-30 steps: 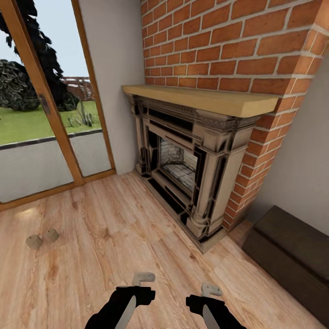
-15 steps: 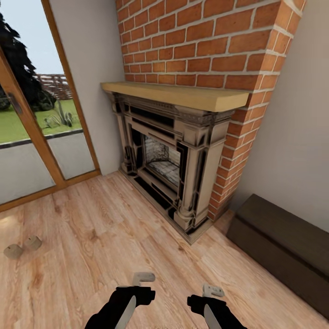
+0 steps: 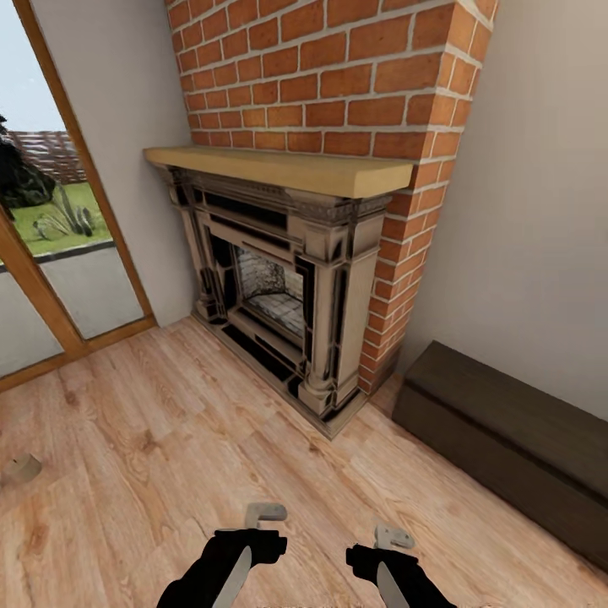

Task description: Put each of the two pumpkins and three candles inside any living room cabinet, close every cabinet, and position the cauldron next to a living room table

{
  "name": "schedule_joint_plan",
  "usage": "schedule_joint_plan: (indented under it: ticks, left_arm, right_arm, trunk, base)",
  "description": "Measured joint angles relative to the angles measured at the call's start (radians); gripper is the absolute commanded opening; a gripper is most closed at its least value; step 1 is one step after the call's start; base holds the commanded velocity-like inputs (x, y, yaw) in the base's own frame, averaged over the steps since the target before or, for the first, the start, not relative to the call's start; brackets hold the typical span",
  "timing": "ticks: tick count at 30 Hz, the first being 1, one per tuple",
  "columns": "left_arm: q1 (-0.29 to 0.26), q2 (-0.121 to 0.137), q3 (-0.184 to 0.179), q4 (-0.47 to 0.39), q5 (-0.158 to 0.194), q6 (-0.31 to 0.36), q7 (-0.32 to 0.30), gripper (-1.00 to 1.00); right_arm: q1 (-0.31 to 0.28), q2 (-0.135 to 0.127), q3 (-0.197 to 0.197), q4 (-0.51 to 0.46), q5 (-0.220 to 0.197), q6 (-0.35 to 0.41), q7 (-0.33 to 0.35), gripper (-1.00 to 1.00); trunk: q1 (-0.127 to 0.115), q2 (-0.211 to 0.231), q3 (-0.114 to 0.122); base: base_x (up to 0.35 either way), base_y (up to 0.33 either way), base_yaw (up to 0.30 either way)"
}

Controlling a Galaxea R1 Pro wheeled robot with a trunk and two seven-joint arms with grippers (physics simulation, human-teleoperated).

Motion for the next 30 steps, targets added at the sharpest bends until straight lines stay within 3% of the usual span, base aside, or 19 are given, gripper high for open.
schedule_joint_plan:
  ticks: [9, 22, 30]
  left_arm:
    - [0.0, 0.0, 0.0, 0.0, 0.0, 0.0, -0.003, 1.0]
    - [0.0, 0.001, 0.0, -0.003, -0.001, 0.0, -0.008, 1.0]
    - [0.0, 0.001, 0.0, -0.003, -0.001, 0.0, -0.008, 1.0]
  right_arm:
    - [0.0, 0.0, 0.0, 0.0, 0.0, 0.0, 0.0, 1.0]
    - [0.0, 0.0, -0.001, 0.0, 0.0, -0.002, 0.0, 1.0]
    - [0.0, -0.001, -0.001, 0.0, -0.001, -0.002, 0.0, 1.0]
  trunk:
    - [0.0, 0.0, -0.009]
    - [0.0, 0.0, -0.021]
    - [0.0, 0.0, -0.028]
  base:
    - [-0.008, 0.021, -0.23]
    - [0.021, 0.252, -0.23]
    - [0.098, 0.048, -0.23]
